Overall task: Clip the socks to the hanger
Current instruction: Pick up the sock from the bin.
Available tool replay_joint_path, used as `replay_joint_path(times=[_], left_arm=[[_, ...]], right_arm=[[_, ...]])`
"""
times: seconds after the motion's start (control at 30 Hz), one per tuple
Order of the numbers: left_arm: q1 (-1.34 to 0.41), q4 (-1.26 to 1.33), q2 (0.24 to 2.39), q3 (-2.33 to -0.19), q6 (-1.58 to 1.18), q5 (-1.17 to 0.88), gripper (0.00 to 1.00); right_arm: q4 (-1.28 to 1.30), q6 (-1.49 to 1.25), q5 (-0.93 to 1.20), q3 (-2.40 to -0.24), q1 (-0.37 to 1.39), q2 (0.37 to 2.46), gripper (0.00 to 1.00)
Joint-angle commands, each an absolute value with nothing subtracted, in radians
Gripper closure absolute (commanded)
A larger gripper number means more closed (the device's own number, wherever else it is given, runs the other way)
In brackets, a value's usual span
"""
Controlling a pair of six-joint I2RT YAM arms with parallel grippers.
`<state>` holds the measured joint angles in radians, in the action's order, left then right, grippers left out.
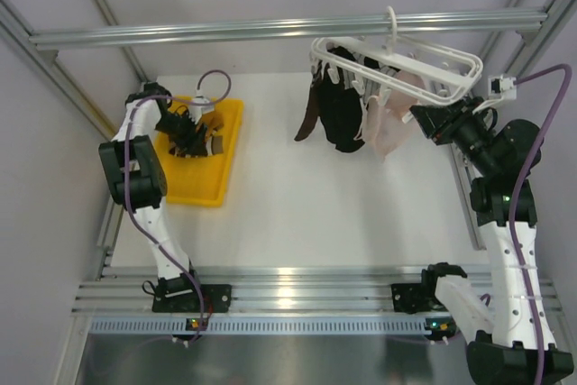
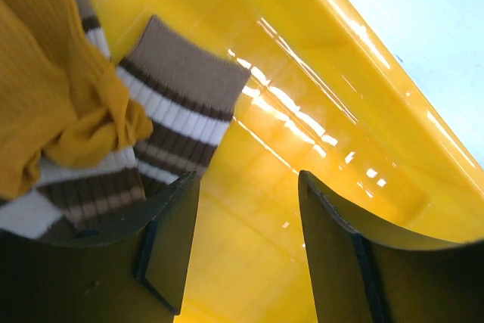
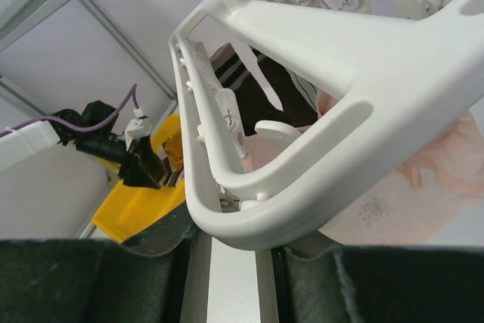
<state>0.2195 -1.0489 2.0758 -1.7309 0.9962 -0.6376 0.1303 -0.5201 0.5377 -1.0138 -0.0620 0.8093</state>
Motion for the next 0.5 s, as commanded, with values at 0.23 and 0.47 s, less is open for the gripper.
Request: replay_joint_path(times=[0.23, 0.47], left_arm=[[0.138, -0.936, 2.218, -1.848, 1.134, -0.658, 0.39], [0.137, -0.908, 2.293, -1.913, 1.178, -0.591, 0.39]], right_arm=[[0.169, -0.486, 0.566, -1.023, -0.071, 0.839, 1.0], [0.17, -0.485, 0.566, -1.022, -0.071, 0.842, 1.0]])
